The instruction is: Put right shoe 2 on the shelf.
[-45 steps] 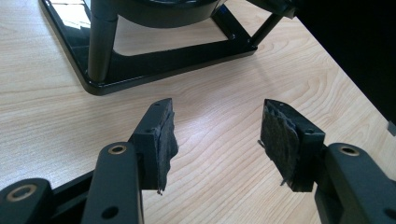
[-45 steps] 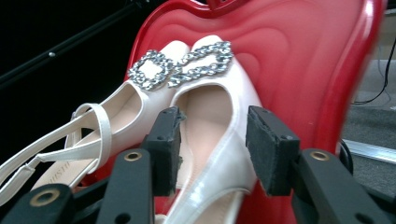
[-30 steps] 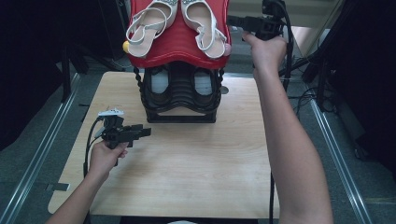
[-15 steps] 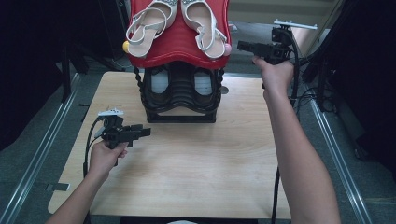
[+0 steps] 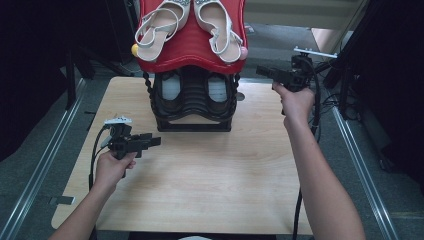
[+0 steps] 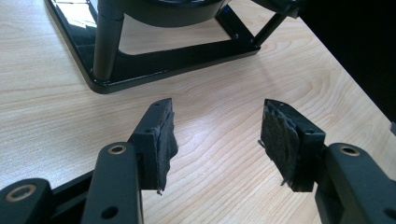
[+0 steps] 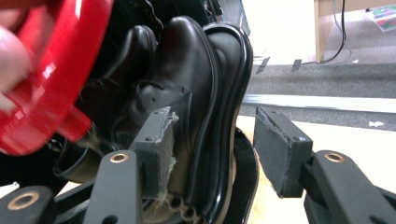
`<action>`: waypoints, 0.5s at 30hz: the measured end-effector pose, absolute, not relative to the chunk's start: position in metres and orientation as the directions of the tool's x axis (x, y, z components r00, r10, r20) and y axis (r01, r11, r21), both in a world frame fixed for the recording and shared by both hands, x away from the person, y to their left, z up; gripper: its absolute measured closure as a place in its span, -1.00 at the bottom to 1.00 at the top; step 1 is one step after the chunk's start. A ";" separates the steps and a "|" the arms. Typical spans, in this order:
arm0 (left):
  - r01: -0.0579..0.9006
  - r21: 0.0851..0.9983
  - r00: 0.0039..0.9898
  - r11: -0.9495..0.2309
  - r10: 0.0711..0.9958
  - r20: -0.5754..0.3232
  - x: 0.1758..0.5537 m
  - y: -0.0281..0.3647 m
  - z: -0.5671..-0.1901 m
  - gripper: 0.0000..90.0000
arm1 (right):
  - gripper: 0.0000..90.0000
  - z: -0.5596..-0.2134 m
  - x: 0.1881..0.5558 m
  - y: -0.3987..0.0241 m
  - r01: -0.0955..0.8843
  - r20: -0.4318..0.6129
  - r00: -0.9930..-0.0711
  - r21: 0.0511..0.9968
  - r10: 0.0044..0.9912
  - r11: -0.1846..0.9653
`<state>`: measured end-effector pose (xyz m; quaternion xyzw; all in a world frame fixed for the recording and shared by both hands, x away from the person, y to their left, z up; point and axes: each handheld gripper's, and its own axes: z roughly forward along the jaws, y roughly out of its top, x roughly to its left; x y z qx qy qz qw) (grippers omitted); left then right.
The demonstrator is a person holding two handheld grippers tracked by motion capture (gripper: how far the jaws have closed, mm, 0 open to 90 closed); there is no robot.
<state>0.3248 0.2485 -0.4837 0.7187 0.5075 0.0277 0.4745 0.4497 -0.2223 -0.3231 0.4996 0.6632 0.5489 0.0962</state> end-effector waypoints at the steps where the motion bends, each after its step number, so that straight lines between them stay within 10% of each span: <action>1: 0.703 0.710 0.483 -0.033 0.756 -0.442 0.325 0.248 -0.484 -0.01 | 0.09 -0.326 0.448 -0.223 0.561 0.423 -0.481 0.822 0.768 -0.101; 15: 0.705 0.708 0.481 -0.035 0.757 -0.441 0.325 0.248 -0.484 -0.01 | 0.04 -0.368 0.435 -0.231 0.607 0.457 -0.466 0.788 0.758 -0.102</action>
